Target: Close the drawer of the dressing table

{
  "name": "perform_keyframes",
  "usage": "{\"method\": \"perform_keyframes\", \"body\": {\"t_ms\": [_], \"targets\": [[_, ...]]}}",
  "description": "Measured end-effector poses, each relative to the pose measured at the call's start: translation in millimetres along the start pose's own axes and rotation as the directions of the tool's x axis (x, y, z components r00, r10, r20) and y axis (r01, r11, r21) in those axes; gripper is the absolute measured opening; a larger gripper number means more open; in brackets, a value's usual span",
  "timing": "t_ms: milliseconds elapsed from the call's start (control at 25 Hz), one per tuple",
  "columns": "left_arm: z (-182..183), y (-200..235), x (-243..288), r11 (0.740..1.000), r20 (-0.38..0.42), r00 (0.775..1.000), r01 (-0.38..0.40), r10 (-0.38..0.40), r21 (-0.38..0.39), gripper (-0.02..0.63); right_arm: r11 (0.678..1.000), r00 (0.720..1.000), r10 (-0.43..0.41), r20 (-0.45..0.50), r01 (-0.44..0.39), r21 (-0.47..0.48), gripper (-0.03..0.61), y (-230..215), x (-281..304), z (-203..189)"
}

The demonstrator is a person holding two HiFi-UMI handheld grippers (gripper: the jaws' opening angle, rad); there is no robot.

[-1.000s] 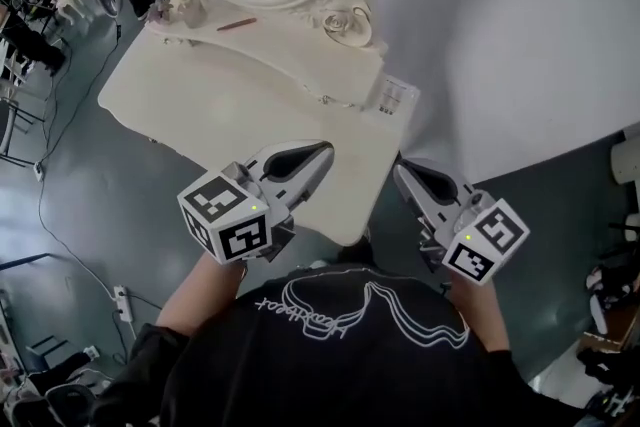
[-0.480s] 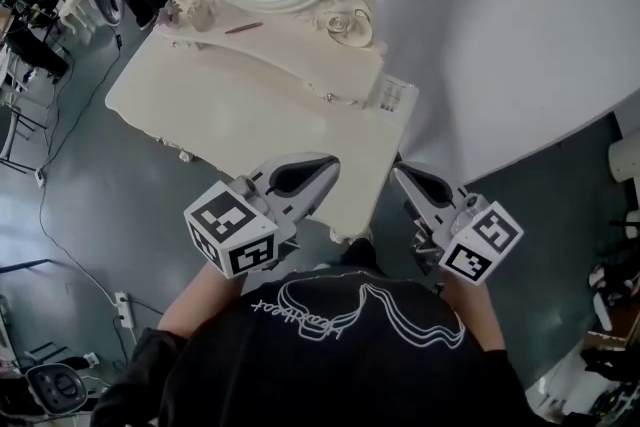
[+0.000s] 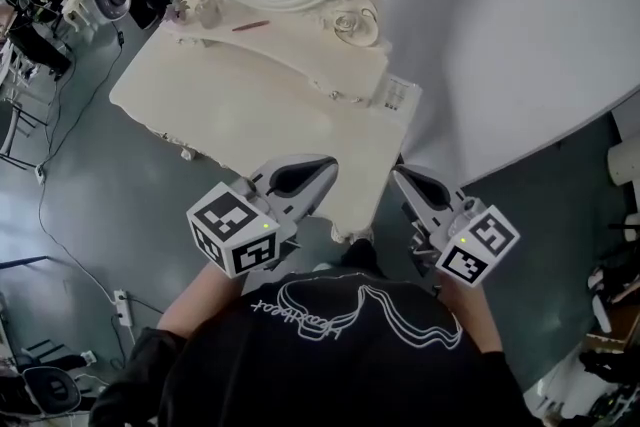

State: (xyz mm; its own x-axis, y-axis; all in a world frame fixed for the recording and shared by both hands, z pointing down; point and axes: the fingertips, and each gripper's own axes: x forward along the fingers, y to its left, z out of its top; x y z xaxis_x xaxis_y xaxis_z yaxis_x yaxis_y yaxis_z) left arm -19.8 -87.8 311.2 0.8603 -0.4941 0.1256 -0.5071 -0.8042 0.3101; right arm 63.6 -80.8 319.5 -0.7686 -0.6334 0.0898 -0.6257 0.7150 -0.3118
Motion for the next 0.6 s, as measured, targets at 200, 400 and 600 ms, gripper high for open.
{"method": "perform_keyframes", "body": {"t_ms": [200,400,600], "targets": [[-2.6,0.1,-1.9,1.0,-0.003,1.0,-0.006,0.006,-0.001,0.004,1.0,1.0,-0.012,-0.01,0.012,-0.008,0.003,1.1,-0.4,-3.3],[-5.0,-1.6,-2.7,1.0,-0.007,1.0,-0.007,0.007,0.0,0.005,1.0,1.0,-0.016,-0.011,0.016,-0.007,0.003,2.3,-0.7,-3.8],[-7.2,0.5,-1.0,1.0,-0.009,1.0,-0.011,0.011,-0.001,0.005,1.0,1.0,-0.019,-0.008,0.019,-0.009,0.003,0.6,-0.4,-4.4]]}}
